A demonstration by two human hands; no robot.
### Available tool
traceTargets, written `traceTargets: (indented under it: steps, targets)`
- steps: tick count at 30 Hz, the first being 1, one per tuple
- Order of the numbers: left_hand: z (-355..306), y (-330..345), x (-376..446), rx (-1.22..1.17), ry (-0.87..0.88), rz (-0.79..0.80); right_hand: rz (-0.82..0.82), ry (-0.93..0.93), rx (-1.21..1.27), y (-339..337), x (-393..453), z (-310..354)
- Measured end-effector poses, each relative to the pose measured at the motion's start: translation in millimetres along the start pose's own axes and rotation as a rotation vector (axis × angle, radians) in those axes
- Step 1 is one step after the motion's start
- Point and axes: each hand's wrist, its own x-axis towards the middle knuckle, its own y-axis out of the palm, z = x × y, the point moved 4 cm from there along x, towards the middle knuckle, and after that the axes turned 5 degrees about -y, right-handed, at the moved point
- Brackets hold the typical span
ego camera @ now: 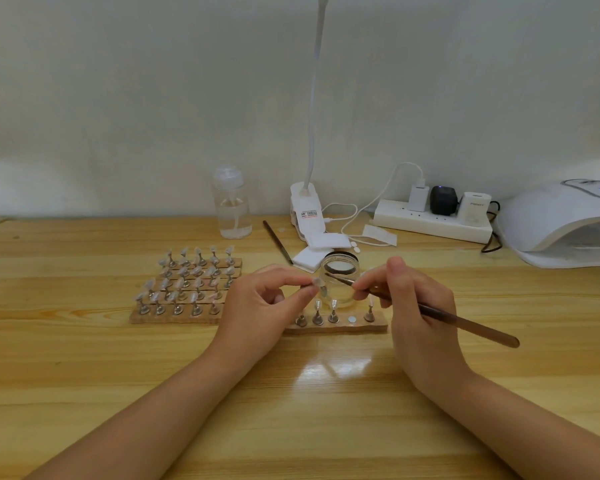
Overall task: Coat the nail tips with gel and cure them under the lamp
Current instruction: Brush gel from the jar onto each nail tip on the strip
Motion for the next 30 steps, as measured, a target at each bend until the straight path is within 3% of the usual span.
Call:
traceTargets:
  steps: [12,22,30]
  targets:
    - [-0.1,4.8,-0.8,0.071,0.068,0.047,0.058,-0.055,-0.101,2.8,3.3,0.8]
    - [2.9,3.5,0.1,0.031,0.024,0.037,0.092,-0.055,-0.056,5.2,1.0,2.9]
    - [0.1,2.3,-1.1,0.035,0.003,0.030,0.031,-0.067,-0.080,0.7,4.6,1.9]
